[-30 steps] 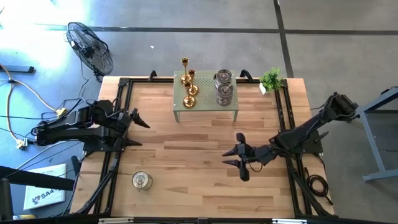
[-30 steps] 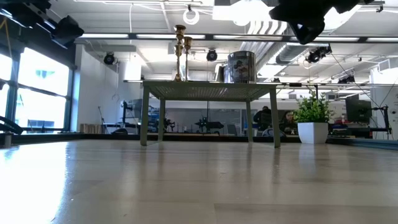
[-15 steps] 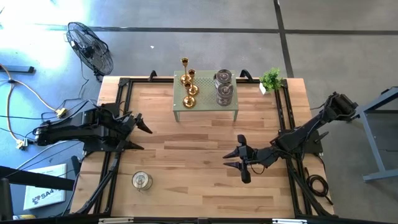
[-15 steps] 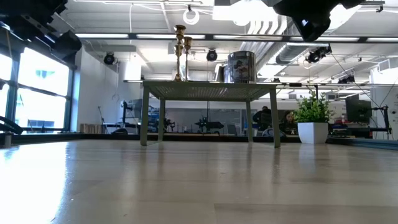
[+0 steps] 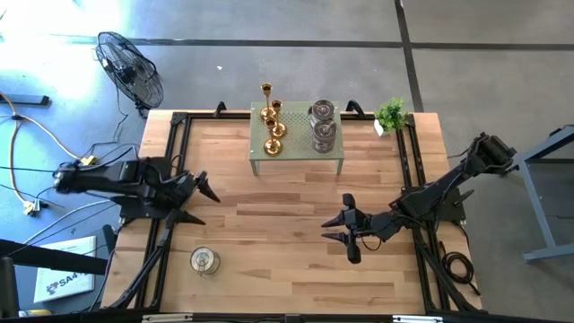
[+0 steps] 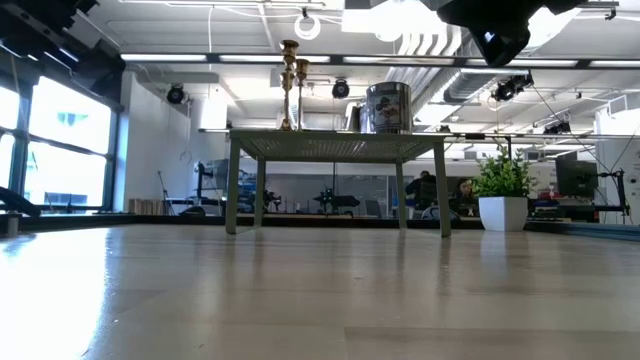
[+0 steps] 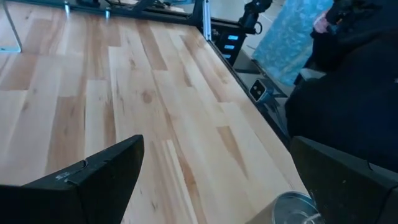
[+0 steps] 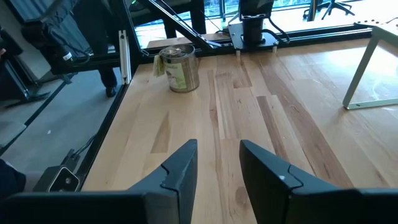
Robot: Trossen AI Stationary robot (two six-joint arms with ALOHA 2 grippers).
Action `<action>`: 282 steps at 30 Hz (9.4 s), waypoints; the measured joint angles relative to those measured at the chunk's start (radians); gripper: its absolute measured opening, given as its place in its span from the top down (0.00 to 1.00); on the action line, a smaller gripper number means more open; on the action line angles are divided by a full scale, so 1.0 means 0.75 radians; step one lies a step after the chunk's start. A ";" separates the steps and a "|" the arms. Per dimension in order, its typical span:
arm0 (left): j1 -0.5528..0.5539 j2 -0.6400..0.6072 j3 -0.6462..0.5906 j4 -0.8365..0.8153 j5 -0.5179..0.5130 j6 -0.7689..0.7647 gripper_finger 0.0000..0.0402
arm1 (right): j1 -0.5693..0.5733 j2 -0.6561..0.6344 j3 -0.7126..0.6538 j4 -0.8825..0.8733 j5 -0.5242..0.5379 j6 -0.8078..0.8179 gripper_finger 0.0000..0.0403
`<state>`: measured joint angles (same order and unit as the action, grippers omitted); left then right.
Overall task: Pick & Place candle stick holders
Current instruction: Put the silver scented candle on the shelf aligned with the other silver scented candles
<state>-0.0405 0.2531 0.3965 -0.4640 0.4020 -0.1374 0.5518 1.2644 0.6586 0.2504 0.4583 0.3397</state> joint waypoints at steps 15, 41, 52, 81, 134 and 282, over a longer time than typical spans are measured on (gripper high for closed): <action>-0.613 0.224 -0.001 0.097 -0.663 -0.151 0.01 | 0.034 0.000 0.000 0.002 0.009 0.026 0.72; -0.975 0.494 0.002 0.047 -0.416 -0.243 0.01 | 0.121 0.001 0.000 0.006 0.120 0.061 0.72; -1.075 0.600 0.002 0.096 -0.547 -0.243 0.01 | 0.121 0.001 0.000 0.006 0.118 0.076 0.72; -1.074 0.952 0.004 0.394 -0.490 -0.241 0.01 | 0.121 0.001 0.000 0.006 0.113 0.109 0.72; -1.072 1.194 0.002 0.626 -0.657 -0.217 0.01 | 0.121 0.001 0.000 0.008 0.115 0.107 0.72; -1.072 1.193 0.250 0.715 -1.171 0.177 0.11 | 0.108 0.000 0.001 0.292 -0.323 -0.249 0.01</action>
<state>-0.8444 1.1477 0.5842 0.0719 -0.4763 -0.0044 0.6331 1.2644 0.6590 0.4692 0.2164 0.1529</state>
